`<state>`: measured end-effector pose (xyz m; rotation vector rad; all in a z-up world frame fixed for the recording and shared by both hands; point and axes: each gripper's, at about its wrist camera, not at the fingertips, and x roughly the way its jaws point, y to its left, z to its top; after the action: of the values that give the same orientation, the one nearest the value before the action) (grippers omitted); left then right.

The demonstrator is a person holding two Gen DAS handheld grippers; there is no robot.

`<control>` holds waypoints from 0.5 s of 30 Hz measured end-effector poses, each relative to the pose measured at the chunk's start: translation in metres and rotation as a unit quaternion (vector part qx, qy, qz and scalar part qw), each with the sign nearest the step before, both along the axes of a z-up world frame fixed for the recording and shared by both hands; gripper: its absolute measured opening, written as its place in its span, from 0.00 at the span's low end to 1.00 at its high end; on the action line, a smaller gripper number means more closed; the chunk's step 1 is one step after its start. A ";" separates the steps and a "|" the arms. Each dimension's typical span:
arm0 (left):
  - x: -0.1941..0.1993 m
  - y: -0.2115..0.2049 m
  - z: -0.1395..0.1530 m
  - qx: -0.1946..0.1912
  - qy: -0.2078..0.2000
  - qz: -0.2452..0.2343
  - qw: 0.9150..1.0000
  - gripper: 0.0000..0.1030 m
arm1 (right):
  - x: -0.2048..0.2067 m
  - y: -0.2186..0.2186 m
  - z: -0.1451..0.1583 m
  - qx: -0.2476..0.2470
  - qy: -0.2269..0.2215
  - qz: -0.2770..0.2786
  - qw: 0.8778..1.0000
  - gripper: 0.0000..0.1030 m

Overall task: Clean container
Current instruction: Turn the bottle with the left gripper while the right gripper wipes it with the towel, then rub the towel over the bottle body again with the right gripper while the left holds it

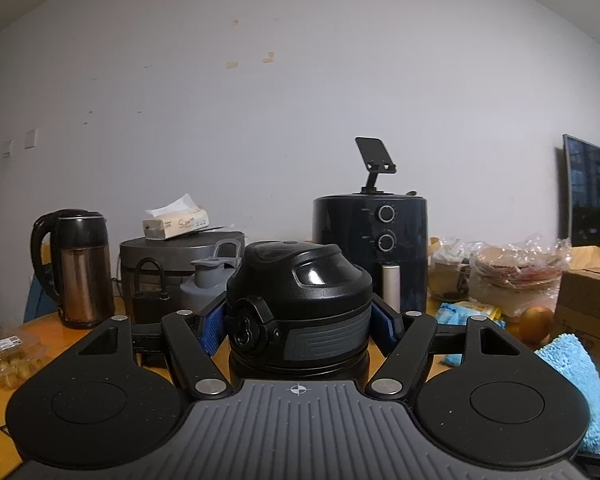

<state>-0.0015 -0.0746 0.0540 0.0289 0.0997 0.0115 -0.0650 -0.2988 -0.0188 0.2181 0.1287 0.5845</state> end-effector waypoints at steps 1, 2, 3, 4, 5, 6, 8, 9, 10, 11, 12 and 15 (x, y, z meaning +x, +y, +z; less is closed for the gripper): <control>0.000 0.002 0.000 0.000 -0.001 -0.006 1.000 0.66 | 0.000 0.000 0.000 0.000 0.000 0.000 1.000 0.11; 0.000 0.004 -0.001 0.000 -0.002 -0.011 1.000 0.66 | 0.001 0.000 0.000 0.000 0.001 0.000 1.000 0.11; 0.000 0.005 -0.001 0.001 -0.003 -0.017 1.000 0.66 | 0.001 0.000 -0.001 0.001 0.002 0.000 1.000 0.11; 0.000 0.007 -0.001 0.000 -0.004 -0.023 1.000 0.66 | 0.002 0.000 -0.001 0.000 0.003 0.001 1.000 0.11; 0.000 0.009 -0.002 0.000 -0.005 -0.030 1.000 0.66 | 0.002 0.000 -0.001 0.000 0.003 0.002 1.000 0.11; 0.000 0.011 -0.002 -0.001 -0.006 -0.037 0.999 0.66 | 0.002 0.001 -0.001 0.000 0.003 0.003 1.000 0.11; 0.001 0.017 -0.002 -0.003 -0.005 -0.054 0.999 0.66 | 0.002 0.002 -0.002 -0.001 0.004 0.005 1.000 0.11; 0.002 0.019 -0.002 -0.003 -0.005 -0.063 0.998 0.66 | 0.002 0.003 -0.002 -0.002 0.004 0.006 1.000 0.11; 0.002 0.022 -0.003 -0.003 -0.005 -0.073 0.997 0.66 | 0.003 0.004 -0.002 -0.003 0.005 0.008 1.000 0.11; 0.003 0.025 -0.003 -0.003 -0.006 -0.083 0.996 0.66 | 0.003 0.005 -0.003 -0.004 0.006 0.009 1.000 0.11; 0.004 0.029 -0.003 -0.003 -0.006 -0.094 0.996 0.66 | 0.004 0.005 -0.003 -0.005 0.006 0.010 1.000 0.11; 0.006 0.037 -0.003 -0.002 -0.005 -0.124 0.992 0.66 | 0.005 0.009 -0.003 -0.009 0.006 0.014 1.000 0.11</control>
<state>0.0047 -0.0373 0.0507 0.0379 0.0851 -0.2377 -0.0597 -0.2901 -0.0222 0.2023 0.1485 0.6107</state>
